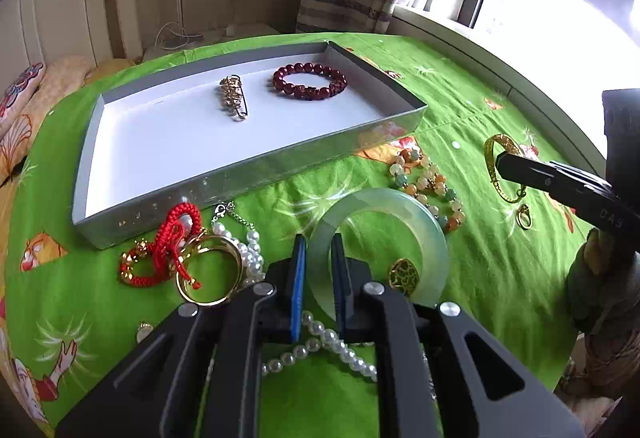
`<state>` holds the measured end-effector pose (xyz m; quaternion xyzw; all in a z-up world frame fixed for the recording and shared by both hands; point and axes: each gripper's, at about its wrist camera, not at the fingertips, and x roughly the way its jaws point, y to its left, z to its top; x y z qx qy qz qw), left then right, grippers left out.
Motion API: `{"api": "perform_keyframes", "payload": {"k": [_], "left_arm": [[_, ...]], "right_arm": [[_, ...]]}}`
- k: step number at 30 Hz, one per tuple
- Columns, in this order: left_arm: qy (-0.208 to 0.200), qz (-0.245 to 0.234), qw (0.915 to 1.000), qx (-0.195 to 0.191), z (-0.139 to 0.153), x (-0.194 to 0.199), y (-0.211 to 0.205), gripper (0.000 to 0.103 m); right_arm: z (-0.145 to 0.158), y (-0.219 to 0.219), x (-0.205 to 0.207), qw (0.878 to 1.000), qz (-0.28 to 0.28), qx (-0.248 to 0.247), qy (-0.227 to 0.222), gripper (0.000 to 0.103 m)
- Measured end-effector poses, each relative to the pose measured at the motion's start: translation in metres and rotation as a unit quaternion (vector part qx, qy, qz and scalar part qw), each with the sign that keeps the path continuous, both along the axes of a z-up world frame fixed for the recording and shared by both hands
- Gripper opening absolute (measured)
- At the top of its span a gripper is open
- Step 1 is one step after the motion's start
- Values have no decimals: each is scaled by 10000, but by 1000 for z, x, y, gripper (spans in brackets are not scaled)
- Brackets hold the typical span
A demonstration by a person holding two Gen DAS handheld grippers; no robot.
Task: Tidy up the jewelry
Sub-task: 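Grasp the jade bangle rim with the left gripper while the right holds the gold bangle, then carry both bangles into the tray and open both grippers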
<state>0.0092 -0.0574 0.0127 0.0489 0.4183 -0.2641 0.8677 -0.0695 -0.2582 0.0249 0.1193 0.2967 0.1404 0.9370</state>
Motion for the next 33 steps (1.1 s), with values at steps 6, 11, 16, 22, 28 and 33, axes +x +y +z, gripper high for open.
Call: {"api": "perform_keyframes", "payload": {"k": [6,11,16,22,28,33], "left_arm": [[-193,108,9994,-282,14,-14,5,12],[-424,87,9986,-310,39,-6,5,12],[-435,352,9979,-316,53,26,18,12],[-286,780,9954,-467,55,72,44,12],[-195,1097,9925,-508,55,110,64,12],[-49,1265,9913,-366,49,137,72,12]], "right_arm": [[3,-1,-5,9998,-119,-47,-145,7],[6,8,0,9996,-69,-227,-134,7],[18,24,26,9985,108,-503,-158,7],[43,57,66,9933,421,-1034,-288,7],[49,77,113,9909,578,-1208,-141,7],[50,90,138,9886,716,-1323,-41,7]]}}
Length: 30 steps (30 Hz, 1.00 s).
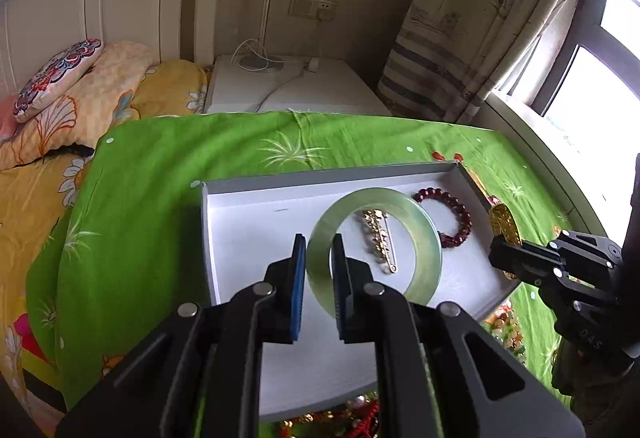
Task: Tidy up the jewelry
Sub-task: 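Carry both bangles into the tray and open both grippers, then withdraw both grippers from the tray toward the remaining jewelry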
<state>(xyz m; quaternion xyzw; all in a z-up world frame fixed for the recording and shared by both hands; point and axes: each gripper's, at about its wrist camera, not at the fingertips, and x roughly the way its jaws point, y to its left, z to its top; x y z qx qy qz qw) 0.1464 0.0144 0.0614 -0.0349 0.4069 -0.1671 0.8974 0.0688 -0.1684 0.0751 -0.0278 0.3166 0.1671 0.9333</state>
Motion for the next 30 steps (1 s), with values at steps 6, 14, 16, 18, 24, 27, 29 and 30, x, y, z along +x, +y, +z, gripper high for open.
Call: {"api": "perform_keyframes", "payload": {"k": [6,14,16,18,24,27,29,30], "left_arm": [[342,234,9991,77,-20,30,11,12],[520,516,9972,118,-33,42,11,14],[380,700,9968,93,-27,36,14,18],[158,810,9965,102,-17,22,17,46],[-927,1317,9863,356,20,-62,30,101],[-1292,1447,9795,536,26,-107,31,101],[-1355,1346,9800,558,26,-135,30,101],[-1343,1290,9809,562,24,-147,28,101]], "right_arm": [[-9,13,24,9994,156,-47,293,7],[-31,30,47,9961,254,-165,823,8],[-38,33,50,9952,239,-230,922,10],[-39,31,48,9946,155,-281,984,26],[-14,-7,-23,9996,-135,156,198,64],[-9,-33,-74,9978,-358,385,-412,83],[-9,-47,-101,9955,-515,462,-641,86],[-9,-53,-114,9940,-623,488,-761,86]]}}
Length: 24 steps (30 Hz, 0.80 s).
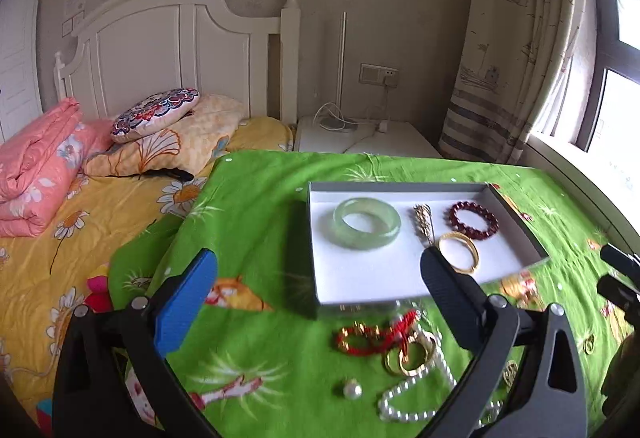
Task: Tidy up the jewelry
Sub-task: 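Withdraw both grippers from the tray toward the remaining jewelry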
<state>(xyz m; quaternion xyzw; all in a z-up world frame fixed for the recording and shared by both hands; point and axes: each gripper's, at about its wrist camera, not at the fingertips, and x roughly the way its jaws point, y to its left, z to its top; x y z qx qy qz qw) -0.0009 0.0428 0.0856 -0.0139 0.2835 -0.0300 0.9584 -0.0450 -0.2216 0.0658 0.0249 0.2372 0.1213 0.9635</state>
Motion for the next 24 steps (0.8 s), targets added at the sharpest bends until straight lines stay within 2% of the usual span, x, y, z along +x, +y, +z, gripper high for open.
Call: {"api": "perform_keyframes", "payload": {"k": [2,5,7,10,13,15,17,21,24], "left_arm": [[92,-90,9999,-20,-7,-24,-2,101],[399,-172,9988,-215,-28,-52,-2,101],[630,-185,9971,-390,-44,-63,0,101],[992,-227,9923,-707,-65,-72,7,100],[882,-155,9905,-1045,-70,-75,18,100],[1023,-259,9874,-1179,-75,-70,19,100],[1179,-384,9846,-1231,-77,-63,17,100],[1102,-412,9859,-1189,-76,-65,15,100],[1171,-451,9845,-1228,-77,-62,15,100]], "right_arm": [[-4,-12,-18,9994,-336,43,-99,86],[-15,-30,-32,9956,-872,332,109,86],[-26,-41,-35,9928,-898,708,362,86],[-39,-42,-38,9903,-960,804,609,87],[-37,-35,-40,9919,-946,641,548,87],[-41,-32,-38,9920,-895,608,650,87],[-43,-34,-35,9913,-857,682,732,87],[-49,-45,-29,9866,-923,1019,875,83],[-49,-47,-29,9859,-921,1097,862,83]]}}
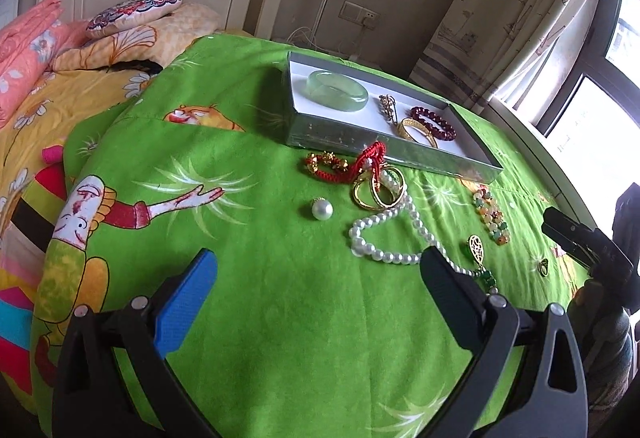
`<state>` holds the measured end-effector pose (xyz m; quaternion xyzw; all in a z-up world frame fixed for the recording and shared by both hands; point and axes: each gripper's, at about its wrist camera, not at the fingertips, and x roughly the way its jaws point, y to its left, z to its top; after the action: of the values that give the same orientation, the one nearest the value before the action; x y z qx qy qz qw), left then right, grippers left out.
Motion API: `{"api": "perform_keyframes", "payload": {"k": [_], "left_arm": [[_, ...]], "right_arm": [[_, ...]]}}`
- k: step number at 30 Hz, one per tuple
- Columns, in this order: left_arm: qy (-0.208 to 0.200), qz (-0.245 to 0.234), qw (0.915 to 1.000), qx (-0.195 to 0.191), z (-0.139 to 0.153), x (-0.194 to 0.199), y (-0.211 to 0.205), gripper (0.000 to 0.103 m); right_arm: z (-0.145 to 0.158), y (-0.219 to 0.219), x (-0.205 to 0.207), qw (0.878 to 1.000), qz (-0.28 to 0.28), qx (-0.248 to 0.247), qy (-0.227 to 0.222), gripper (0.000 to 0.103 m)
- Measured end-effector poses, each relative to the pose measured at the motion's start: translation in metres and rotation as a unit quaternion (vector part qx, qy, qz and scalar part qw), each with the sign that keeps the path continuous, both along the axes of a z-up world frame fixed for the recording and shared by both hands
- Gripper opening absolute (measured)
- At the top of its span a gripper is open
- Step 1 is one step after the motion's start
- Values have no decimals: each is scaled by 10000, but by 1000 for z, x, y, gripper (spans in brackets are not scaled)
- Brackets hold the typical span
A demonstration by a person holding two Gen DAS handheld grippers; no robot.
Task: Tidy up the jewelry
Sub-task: 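Withdraw both grippers from the tray toward the remaining jewelry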
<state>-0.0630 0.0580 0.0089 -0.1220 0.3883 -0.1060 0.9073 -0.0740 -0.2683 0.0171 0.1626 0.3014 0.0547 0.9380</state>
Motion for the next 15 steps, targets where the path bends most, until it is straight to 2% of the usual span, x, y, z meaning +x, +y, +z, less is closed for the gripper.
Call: {"api": "perform_keyframes", "payload": {"k": [4,7,9,15], "left_arm": [[-108,-12,9999,-47,3,-3,1,100],[-356,218,9991,-118,6,-11,5,100],[-406,397,9981,-222,7,-14,11,100],[-60,328,9983,-474,1,-6,18,100]], "right_arm": [[3,8,0,9997,35,-233,6,82],[9,31,-2,9960,182,-866,-93,82],[14,48,-2,9929,378,-1114,-177,82],[21,104,19,9796,919,-1776,-189,81]]}}
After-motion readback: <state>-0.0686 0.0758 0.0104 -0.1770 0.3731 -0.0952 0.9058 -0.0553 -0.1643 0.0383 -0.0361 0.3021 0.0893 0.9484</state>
